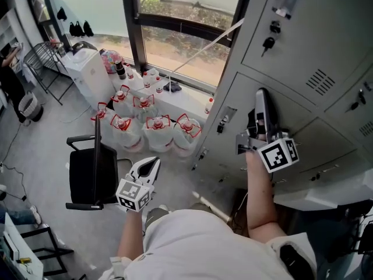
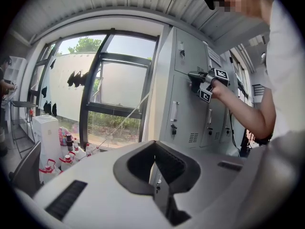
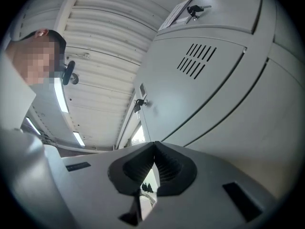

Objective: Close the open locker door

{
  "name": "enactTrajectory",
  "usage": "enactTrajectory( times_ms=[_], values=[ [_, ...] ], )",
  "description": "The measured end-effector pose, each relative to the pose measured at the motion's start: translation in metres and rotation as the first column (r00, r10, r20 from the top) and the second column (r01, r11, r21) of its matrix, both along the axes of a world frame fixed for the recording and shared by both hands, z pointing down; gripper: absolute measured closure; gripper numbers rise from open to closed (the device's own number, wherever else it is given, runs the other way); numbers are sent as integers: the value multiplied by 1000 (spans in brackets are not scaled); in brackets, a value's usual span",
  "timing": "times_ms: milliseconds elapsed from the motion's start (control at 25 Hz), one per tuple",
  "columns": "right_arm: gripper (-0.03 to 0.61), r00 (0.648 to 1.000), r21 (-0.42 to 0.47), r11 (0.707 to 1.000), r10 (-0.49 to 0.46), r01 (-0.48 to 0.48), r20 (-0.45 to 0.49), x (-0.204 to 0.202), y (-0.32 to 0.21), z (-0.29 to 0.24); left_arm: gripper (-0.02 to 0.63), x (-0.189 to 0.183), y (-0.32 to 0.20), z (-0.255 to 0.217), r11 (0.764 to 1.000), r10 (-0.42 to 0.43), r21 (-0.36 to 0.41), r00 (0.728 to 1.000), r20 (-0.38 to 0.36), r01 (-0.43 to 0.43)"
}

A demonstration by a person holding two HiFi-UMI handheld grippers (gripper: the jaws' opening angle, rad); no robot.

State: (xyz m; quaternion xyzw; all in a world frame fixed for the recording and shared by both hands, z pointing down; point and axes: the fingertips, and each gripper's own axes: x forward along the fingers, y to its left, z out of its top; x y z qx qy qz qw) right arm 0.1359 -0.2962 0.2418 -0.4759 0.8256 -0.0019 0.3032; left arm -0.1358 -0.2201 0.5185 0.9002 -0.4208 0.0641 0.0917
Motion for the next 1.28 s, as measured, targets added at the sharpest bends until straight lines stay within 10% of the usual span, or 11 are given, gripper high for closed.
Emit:
enactTrajectory(
  times_ms=[640, 1280],
  values=[
    [583, 989, -162, 986, 18, -42, -148, -24, 70, 103, 611, 52, 15, 2, 975, 221, -9, 975, 5, -221],
    [583, 904, -258, 936, 120, -241, -410, 0, 139, 205, 611, 136, 25, 7, 888, 460, -20, 888, 19, -460]
  ],
)
